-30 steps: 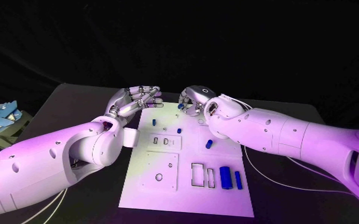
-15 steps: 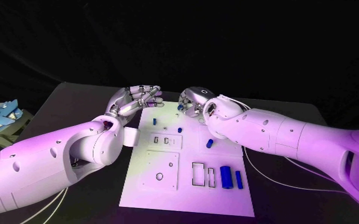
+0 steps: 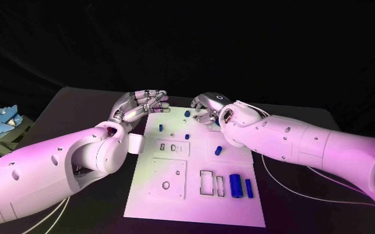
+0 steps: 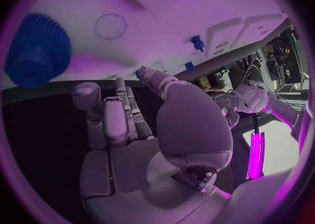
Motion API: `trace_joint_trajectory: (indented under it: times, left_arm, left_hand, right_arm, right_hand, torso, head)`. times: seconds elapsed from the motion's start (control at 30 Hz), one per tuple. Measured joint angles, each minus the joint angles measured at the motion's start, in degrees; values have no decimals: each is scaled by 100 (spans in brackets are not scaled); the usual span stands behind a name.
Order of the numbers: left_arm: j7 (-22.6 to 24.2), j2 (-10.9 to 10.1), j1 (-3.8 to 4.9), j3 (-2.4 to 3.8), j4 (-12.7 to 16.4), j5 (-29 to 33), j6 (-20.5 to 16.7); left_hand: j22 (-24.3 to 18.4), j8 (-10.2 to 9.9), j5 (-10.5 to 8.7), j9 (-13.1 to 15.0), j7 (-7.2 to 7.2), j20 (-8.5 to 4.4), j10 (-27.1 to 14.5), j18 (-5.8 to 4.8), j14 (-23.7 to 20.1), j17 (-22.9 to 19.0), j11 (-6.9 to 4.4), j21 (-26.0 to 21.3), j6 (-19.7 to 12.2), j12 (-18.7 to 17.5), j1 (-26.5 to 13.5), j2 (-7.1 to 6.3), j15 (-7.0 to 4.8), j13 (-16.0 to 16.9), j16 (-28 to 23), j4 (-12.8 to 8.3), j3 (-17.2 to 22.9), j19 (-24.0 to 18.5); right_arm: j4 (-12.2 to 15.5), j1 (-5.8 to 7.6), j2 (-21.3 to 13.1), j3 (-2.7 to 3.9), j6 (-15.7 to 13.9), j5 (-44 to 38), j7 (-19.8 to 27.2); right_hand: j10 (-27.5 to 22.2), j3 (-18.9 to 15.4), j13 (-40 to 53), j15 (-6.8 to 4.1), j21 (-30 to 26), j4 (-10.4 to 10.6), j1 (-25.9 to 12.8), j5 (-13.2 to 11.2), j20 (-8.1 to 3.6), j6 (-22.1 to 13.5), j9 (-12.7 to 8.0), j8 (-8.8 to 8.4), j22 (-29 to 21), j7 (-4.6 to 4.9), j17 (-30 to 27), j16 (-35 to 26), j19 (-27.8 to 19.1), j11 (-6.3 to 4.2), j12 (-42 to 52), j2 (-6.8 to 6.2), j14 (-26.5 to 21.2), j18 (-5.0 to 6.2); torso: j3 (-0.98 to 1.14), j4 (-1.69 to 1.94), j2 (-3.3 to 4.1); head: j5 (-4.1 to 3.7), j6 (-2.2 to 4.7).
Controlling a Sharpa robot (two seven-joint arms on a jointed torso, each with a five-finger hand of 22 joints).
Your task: Assemble the parts on the task board
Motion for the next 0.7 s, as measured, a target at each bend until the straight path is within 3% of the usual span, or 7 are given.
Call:
trace_joint_trajectory:
  times: [0.2, 0.33, 0.4, 0.47, 0.53, 0.6, 0.7]
  left_arm:
    - [-4, -55, 0, 0, -12, 2, 1]
    - [-6, -73, 1, -1, -14, 4, 4]
    - [-6, -85, 1, -1, -13, 7, 6]
    - [-6, -95, 1, -1, -11, 10, 7]
    - [-6, -101, 1, -1, -10, 14, 9]
    - [-6, -103, 1, -1, -8, 17, 11]
    - [-7, -104, 1, -1, -7, 21, 17]
  left_hand:
    - [0, 0, 0, 0, 0, 0, 0, -1, 0, 0, 0, 0, 0, 0, 0, 0, 0, 0, 0, 0, 0, 0]
    - [-1, 0, 0, 0, 0, 0, 0, -1, 0, 5, 0, 22, 0, 0, 0, 0, 0, 0, 0, 0, 0, 0]
    - [-1, 0, 0, 1, 0, 0, 0, -1, 0, 6, 0, 22, 0, 0, 0, 0, 0, 0, 0, 0, 0, 0]
    - [-1, 0, 0, 1, 0, 0, 0, 0, 0, 5, 0, 22, 0, 0, 0, 0, 0, 0, 0, 0, 0, 0]
    - [-1, 0, 0, 1, 0, 0, 0, -1, 0, 5, 0, 22, 0, 0, 0, 0, 0, 0, 0, 0, 0, 0]
    - [-1, 0, 0, 1, 0, 0, 0, 0, 0, 5, 0, 22, 0, 0, 0, 0, 0, 0, 0, 0, 0, 0]
    - [-1, 0, 0, 1, 0, 0, 0, -1, 0, 5, 0, 22, 0, 0, 0, 0, 0, 0, 0, 0, 0, 0]
  right_arm:
    - [654, 75, -671, 67, -71, 86, -5]
    - [1039, 158, -1179, 115, -75, 290, -6]
    - [1148, 189, -1395, 128, -29, 451, -5]
    - [1215, 201, -1536, 133, 38, 586, -5]
    - [1246, 208, -1644, 134, 139, 724, -4]
    - [1254, 211, -1709, 135, 238, 823, -4]
    - [1240, 213, -1768, 137, 406, 948, -10]
  right_hand:
    - [190, -75, 50, 0, 100, 32, 22, 147, -19, 310, 78, 95, 190, 20, 79, 69, 71, -16, 285, -22, 0, 0]
    - [737, -142, 222, -79, 231, 62, 61, 167, -85, 400, 99, 134, 381, -31, 198, 146, 210, -134, 687, -61, 78, -1]
    - [965, -380, 528, -180, 277, 143, -56, 617, -156, 387, 129, 160, 476, -87, 262, 204, 281, -207, 1121, -204, 72, -1]
    - [954, -690, 1165, -229, 338, 226, -61, 835, -215, 315, 204, 269, 589, -159, 392, 283, 341, -275, 1936, -255, 65, -1]
    - [619, -945, 2035, -228, 403, 325, -59, 900, -241, 148, 317, 447, 721, -162, 722, 455, 424, -305, 3010, -255, 64, 0]
    - [501, -1118, 3197, -228, 509, 445, 20, 900, -205, -16, 426, 647, 904, -145, 1270, 704, 538, -296, 4281, -176, 64, -95]
    - [777, -1241, 4368, -228, 606, 567, 97, 900, -174, -167, 499, 816, 1083, -121, 1714, 915, 627, -238, 5431, -156, 64, -94]
  torso:
    - [17, -43, -14]
    - [31, -71, -32]
    - [35, -87, -40]
    - [43, -102, -45]
    - [51, -121, -49]
    - [62, -138, -50]
    - [71, -150, -50]
  head:
    - [13, 27]
    - [2, 38]
    - [-10, 41]
    - [-18, 42]
    - [-23, 42]
    - [-24, 38]
    - [-26, 30]
